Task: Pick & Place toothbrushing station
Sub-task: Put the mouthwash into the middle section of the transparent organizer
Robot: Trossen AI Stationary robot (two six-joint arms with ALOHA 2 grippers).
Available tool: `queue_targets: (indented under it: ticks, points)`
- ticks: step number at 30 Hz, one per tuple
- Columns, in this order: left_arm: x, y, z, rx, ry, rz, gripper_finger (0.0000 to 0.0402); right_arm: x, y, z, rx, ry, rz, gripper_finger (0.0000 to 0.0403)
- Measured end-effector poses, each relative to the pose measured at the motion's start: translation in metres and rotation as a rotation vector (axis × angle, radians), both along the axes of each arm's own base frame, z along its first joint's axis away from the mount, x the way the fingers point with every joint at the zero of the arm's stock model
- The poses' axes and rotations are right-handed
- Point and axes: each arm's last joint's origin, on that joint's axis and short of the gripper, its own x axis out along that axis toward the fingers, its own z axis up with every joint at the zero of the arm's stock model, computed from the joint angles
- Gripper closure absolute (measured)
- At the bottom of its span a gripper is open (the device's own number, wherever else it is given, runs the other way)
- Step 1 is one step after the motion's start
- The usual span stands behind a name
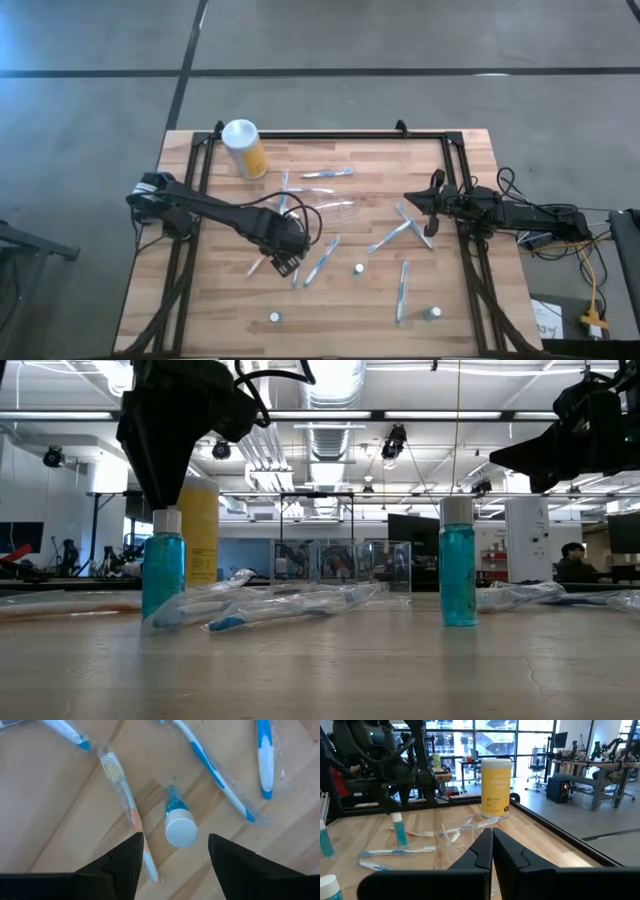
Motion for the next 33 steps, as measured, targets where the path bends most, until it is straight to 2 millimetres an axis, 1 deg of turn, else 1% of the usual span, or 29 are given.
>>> queue_targets:
  ticks: [9, 15, 17, 23, 33]
  points:
    - [0.003, -0.003, -0.002, -0.008, -0.025, -0.002, 0.0174, 0.0, 0.0, 0.0, 0.0, 0.003, 0.0, 0.0394]
    - [0.005, -0.004, -0.017, -0.005, 0.014, -0.009, 0.0174, 0.0, 0.0, 0.0, 0.0, 0.004, 0.0, 0.0394]
    - [0.004, -0.004, -0.019, -0.003, 0.02, -0.017, 0.0174, 0.0, 0.0, 0.0, 0.0, 0.004, 0.0, 0.0394]
    - [0.004, -0.004, -0.016, -0.001, 0.005, -0.028, 0.0174, 0.0, 0.0, 0.0, -0.014, 0.007, 0.0, 0.0394]
    - [0.005, -0.004, -0.02, 0.004, -0.009, -0.032, 0.0174, 0.0, 0.0, 0.0, -0.017, 0.008, 0.0, 0.0394]
